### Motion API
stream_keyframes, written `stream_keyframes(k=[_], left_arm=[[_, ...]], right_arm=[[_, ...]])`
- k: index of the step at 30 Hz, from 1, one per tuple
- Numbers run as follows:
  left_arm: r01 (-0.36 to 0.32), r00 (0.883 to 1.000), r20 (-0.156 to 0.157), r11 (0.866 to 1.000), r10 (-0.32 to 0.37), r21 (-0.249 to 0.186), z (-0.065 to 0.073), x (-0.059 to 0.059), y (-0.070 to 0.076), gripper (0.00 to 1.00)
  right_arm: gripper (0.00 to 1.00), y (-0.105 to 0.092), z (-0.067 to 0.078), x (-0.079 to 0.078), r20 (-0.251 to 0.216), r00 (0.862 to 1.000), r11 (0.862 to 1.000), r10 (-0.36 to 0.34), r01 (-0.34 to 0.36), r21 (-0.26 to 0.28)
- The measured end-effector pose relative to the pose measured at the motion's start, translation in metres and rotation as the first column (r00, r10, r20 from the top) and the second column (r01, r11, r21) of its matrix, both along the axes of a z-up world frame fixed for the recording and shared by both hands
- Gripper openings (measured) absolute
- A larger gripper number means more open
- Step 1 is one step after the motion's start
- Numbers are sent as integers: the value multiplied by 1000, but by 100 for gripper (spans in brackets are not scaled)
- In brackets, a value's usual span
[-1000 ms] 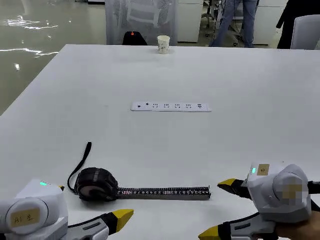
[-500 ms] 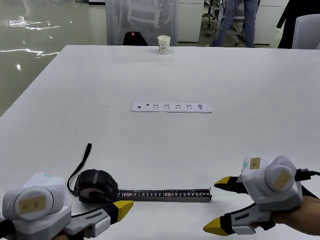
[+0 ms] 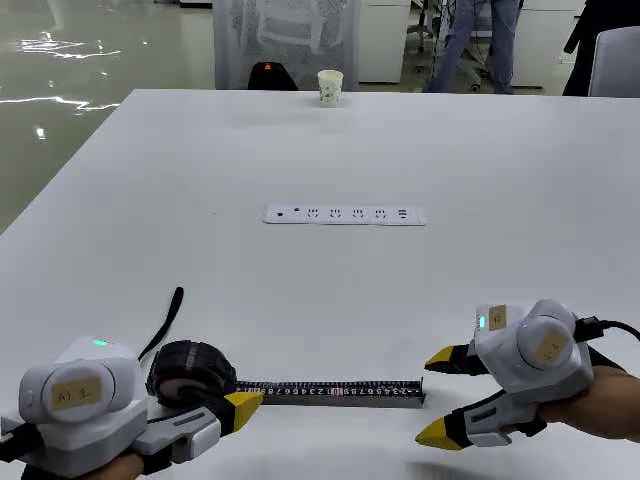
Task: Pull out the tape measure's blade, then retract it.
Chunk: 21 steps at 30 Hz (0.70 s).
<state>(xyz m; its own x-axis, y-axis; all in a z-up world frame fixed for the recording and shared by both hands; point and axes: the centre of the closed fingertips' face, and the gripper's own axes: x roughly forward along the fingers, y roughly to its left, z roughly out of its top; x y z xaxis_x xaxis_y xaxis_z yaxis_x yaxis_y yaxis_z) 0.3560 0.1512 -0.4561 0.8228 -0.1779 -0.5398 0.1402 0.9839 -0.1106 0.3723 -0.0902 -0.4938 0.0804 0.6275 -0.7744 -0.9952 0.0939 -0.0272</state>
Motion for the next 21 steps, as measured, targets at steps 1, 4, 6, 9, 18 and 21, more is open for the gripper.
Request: stream_keyframes(k=[1,4,6,9,18,21], left_arm=[[-2,1000,0,1000,2,-1,0,1,0,95],[-12,1000,-2,1000,12,-6,0,4,2,94],[-17,1000,-5,1000,17,-7,-1,5,2,92],[-30,999,-12,1000,30,-8,-3,7,4,89],[-60,997,-41,998,60,-4,-10,10,9,81],[-70,996,-50,998,70,-8,-12,11,10,78]], right_arm=[[45,0,0,0,1,1000,1000,10,-10,-2],[42,0,-2,3,5,1000,1000,28,-28,-13],[40,0,-4,5,8,999,999,40,-40,-20],[36,0,-6,7,11,998,997,66,-66,-36],[27,2,-15,13,13,991,989,132,-131,-75],[25,3,-17,15,13,989,986,145,-144,-86]])
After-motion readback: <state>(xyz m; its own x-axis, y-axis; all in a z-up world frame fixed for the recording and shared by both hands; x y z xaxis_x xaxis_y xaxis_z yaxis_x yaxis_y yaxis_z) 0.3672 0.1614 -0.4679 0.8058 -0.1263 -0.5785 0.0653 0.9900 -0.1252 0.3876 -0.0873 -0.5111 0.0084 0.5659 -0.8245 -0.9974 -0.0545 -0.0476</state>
